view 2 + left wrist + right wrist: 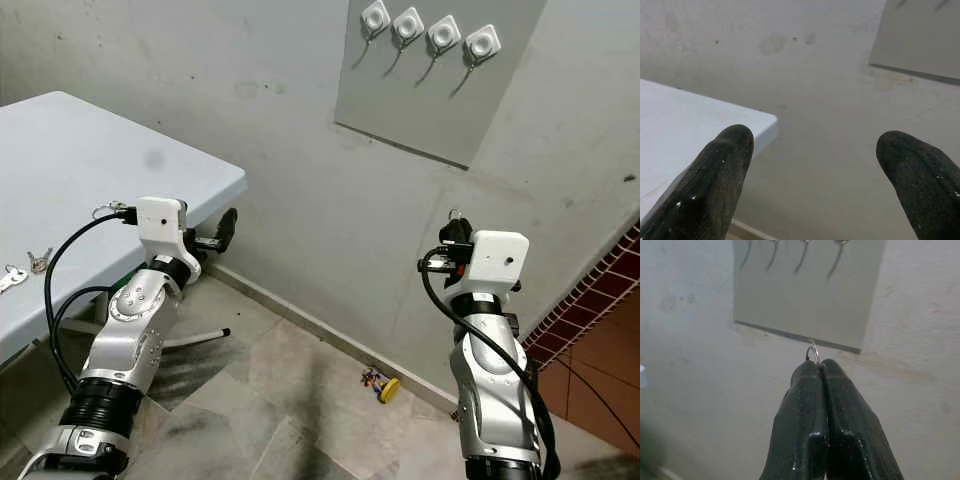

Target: Hang keys on a hook

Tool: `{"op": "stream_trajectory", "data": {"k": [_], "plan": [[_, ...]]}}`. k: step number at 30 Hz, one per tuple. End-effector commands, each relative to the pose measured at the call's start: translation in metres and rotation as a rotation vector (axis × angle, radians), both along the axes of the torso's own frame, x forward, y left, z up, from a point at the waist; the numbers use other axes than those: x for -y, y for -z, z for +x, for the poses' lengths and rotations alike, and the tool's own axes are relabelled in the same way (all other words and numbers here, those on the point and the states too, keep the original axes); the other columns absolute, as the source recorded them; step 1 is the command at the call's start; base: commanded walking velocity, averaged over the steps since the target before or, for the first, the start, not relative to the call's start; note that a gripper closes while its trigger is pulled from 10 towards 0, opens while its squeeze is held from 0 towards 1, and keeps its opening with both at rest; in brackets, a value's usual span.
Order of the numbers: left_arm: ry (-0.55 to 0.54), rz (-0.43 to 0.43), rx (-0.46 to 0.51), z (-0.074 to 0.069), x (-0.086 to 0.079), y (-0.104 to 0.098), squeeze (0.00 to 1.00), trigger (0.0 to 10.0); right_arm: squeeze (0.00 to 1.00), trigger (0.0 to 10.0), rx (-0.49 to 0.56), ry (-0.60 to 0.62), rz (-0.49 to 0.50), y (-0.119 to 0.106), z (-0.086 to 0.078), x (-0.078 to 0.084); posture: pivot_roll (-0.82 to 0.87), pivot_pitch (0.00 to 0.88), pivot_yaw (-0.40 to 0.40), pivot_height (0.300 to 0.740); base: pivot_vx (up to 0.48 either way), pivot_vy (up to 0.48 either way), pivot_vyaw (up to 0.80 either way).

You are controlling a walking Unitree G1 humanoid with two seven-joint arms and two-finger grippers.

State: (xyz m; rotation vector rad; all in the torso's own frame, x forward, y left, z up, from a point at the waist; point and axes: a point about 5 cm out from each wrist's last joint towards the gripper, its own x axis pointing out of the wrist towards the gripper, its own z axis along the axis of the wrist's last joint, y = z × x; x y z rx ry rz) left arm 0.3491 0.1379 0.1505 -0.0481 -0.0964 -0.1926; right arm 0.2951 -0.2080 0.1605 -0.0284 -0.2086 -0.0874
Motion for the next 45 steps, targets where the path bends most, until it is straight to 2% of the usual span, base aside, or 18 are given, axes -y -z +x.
{"op": "stream_trajectory", "data": {"k": [1, 45], "plan": [[0.006, -0.004, 0.012, -0.0004, -0.0002, -0.0042, 0.0, 10.0, 0.0, 10.0, 0.027, 0.001, -0.004, -0.0069, -0.0019, 0.0008, 0.06, 0.088, -0.054, 0.74, 0.394, 0.0, 0.0], [-0.004, -0.007, 0.01, -0.002, -0.0004, -0.0054, 0.0, 10.0, 0.0, 10.0, 0.026, -0.035, -0.003, -0.0082, -0.0008, -0.0036, 0.07, 0.086, -0.068, 0.74, 0.406, 0.0, 0.0]]}}
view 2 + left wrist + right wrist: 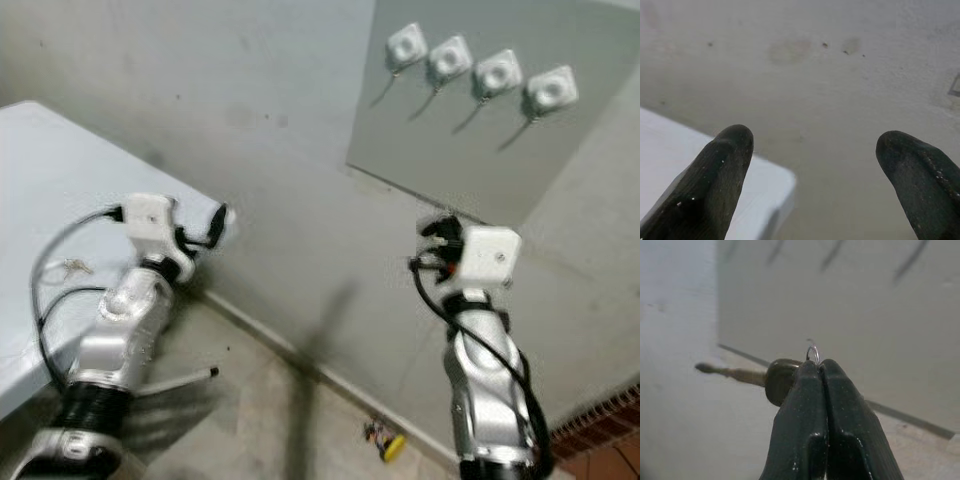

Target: Hang keys on a hook

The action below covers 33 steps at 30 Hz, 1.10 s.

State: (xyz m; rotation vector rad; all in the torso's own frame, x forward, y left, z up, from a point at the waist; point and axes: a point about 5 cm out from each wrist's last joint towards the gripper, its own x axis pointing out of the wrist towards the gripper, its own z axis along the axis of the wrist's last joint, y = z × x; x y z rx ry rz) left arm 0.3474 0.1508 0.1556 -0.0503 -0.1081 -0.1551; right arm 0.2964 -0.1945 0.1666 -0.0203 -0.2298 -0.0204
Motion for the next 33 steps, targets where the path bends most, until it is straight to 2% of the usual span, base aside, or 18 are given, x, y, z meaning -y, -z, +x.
{"op": "stream_trajectory", "data": {"k": [1, 5, 9, 19, 24, 26, 33], "plan": [[0.033, -0.002, 0.0, 0.0, 0.013, 0.0, 0.0, 10.0, 0.0, 10.0, 0.005, 0.032, -0.003, -0.002, -0.002, 0.01, 0.07, 0.086, -0.068, 0.74, 0.416, 0.0, 0.0], [0.049, -0.001, 0.028, -0.002, 0.016, -0.003, 0.0, 10.0, 0.0, 10.0, 0.007, 0.017, -0.006, -0.003, -0.002, 0.008, 0.07, 0.084, -0.068, 0.74, 0.1, 0.0, 0.0], [0.115, 0.0, 0.031, -0.004, 0.025, -0.005, 0.0, 10.0, 0.0, 10.0, 0.008, 0.0, -0.008, -0.003, -0.001, 0.006, 0.07, 0.084, -0.068, 0.74, 0.0, 0.0, 0.0], [0.308, 0.047, 0.118, -0.014, 0.055, -0.022, 0.0, 10.0, 0.0, 10.0, 0.041, -0.097, -0.013, -0.013, -0.001, -0.004, 0.07, 0.093, -0.068, 0.74, 0.0, 0.0, 0.0], [0.365, 0.056, 0.15, -0.019, 0.065, -0.03, 0.0, 10.0, 0.0, 10.0, 0.076, -0.182, -0.008, -0.022, -0.001, -0.013, 0.07, 0.093, -0.068, 0.74, 0.0, 0.0, 0.0], [0.402, 0.039, 0.165, -0.022, 0.07, -0.035, 0.0, 10.0, 0.0, 10.0, 0.107, -0.268, -0.006, -0.031, -0.001, -0.024, 0.07, 0.095, -0.065, 0.74, 0.0, 0.0, 0.0], [0.442, 0.037, 0.199, -0.024, 0.077, -0.046, 0.0, 10.0, 0.0, 10.0, 0.179, -0.378, -0.005, -0.053, 0.001, -0.039, 0.07, 0.095, -0.065, 0.74, 0.0, 0.0, 0.0]]}}
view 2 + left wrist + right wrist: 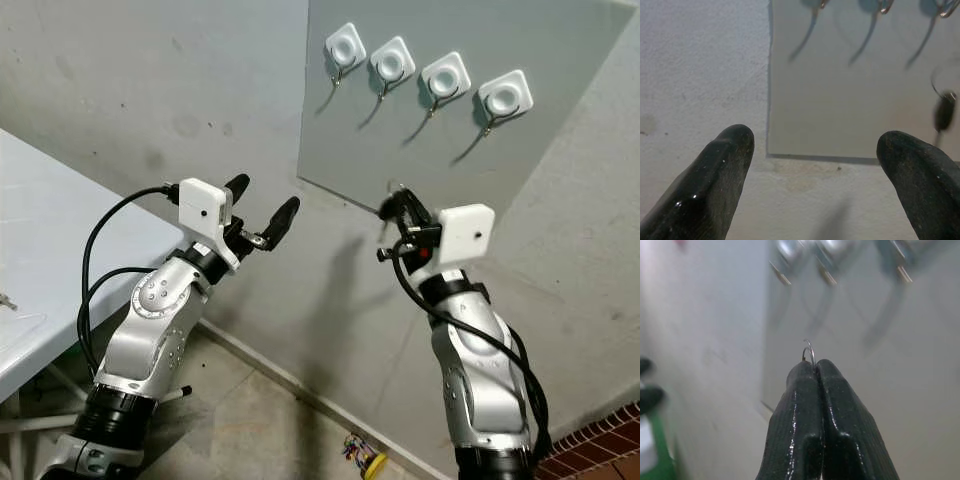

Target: Hang keys on a hook

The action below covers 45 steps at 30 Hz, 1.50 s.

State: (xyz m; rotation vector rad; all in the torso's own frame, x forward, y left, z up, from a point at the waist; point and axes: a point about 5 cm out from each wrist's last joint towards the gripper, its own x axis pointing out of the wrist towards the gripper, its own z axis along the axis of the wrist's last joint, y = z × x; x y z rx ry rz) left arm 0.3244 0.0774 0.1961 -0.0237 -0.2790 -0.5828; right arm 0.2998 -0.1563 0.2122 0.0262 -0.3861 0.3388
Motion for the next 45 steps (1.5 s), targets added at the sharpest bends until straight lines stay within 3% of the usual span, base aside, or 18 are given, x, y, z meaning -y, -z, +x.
{"op": "stream_trajectory", "data": {"k": [1, 8, 18, 24, 45], "plan": [[0.021, 0.007, 0.017, -0.002, 0.004, -0.006, 0.0, 10.0, 0.0, 10.0, 0.03, -0.022, -0.003, -0.009, -0.002, -0.002, 0.07, 0.095, -0.065, 0.74, 0.0, 0.0, 0.0], [0.049, -0.009, 0.041, -0.004, 0.007, -0.018, 0.0, 10.0, 0.0, 10.0, 0.074, -0.1, 0.02, -0.029, 0.009, -0.018, 0.08, 0.098, -0.07, 0.74, 0.0, 0.0, 0.0], [0.057, -0.005, 0.048, -0.006, 0.008, -0.022, 0.0, 10.0, 0.0, 10.0, 0.088, -0.102, 0.082, -0.046, 0.027, -0.029, 0.08, 0.091, -0.075, 0.74, 0.0, 0.0, 0.0], [0.058, -0.008, 0.046, -0.006, 0.008, -0.022, 0.0, 10.0, 0.0, 10.0, 0.081, -0.064, 0.133, -0.054, 0.037, -0.03, 0.09, 0.086, -0.076, 0.74, 0.0, 0.0, 0.0], [0.054, -0.019, 0.034, -0.006, 0.008, -0.021, 0.0, 10.0, 0.0, 10.0, 0.031, 0.035, 0.255, -0.058, 0.045, -0.022, 0.08, 0.078, -0.073, 0.74, 0.0, 0.0, 0.0]]}}
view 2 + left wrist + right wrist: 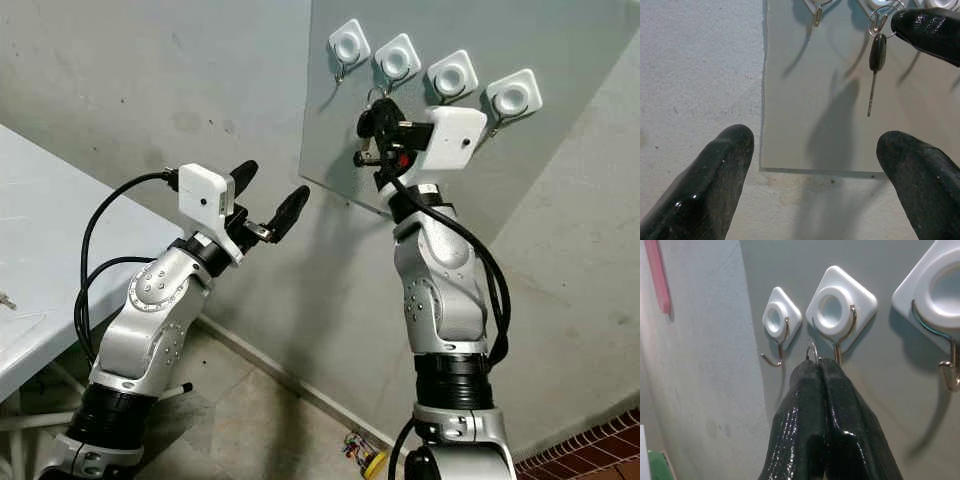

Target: Hang keys on a hook

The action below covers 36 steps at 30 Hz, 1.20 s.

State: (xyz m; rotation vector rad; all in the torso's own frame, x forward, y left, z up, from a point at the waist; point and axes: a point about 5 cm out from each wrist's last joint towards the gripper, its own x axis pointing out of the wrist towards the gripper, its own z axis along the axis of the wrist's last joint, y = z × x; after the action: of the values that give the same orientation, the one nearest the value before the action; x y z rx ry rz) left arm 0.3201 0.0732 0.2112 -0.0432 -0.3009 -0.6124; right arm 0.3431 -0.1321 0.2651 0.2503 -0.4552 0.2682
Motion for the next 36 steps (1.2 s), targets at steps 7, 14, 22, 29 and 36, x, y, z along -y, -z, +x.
{"op": "stream_trajectory", "data": {"k": [7, 14, 22, 29, 36], "plan": [[0.016, -0.007, 0.014, -0.002, 0.003, -0.007, 0.0, 10.0, 0.0, 10.0, -0.027, 0.022, 0.054, -0.007, 0.005, 0.004, 0.09, 0.082, -0.072, 0.74, 0.0, 0.0, 0.0], [0.011, -0.009, 0.013, -0.002, 0.002, -0.007, 0.0, 10.0, 0.0, 10.0, -0.063, 0.026, 0.084, -0.003, 0.006, 0.006, 0.09, 0.084, -0.074, 0.74, 0.0, 0.0, 0.0], [0.008, -0.019, 0.007, -0.002, 0.001, -0.007, 0.0, 10.0, 0.06, 10.0, -0.093, -0.002, 0.118, 0.005, 0.004, 0.008, 0.09, 0.088, -0.073, 0.74, 0.0, 0.0, 0.0], [0.003, -0.03, -0.003, -0.001, 0.0, -0.006, 0.0, 10.0, 1.0, 10.0, -0.093, -0.022, 0.119, 0.011, 0.0, 0.009, 0.09, 0.088, -0.073, 0.74, 0.0, 0.0, 0.0], [-0.019, -0.036, -0.025, -0.001, -0.004, 0.0, 0.0, 10.0, 1.0, 10.0, -0.074, -0.024, 0.073, 0.024, -0.009, 0.015, 0.09, 0.088, -0.07, 0.74, 0.0, 0.0, 0.0]]}}
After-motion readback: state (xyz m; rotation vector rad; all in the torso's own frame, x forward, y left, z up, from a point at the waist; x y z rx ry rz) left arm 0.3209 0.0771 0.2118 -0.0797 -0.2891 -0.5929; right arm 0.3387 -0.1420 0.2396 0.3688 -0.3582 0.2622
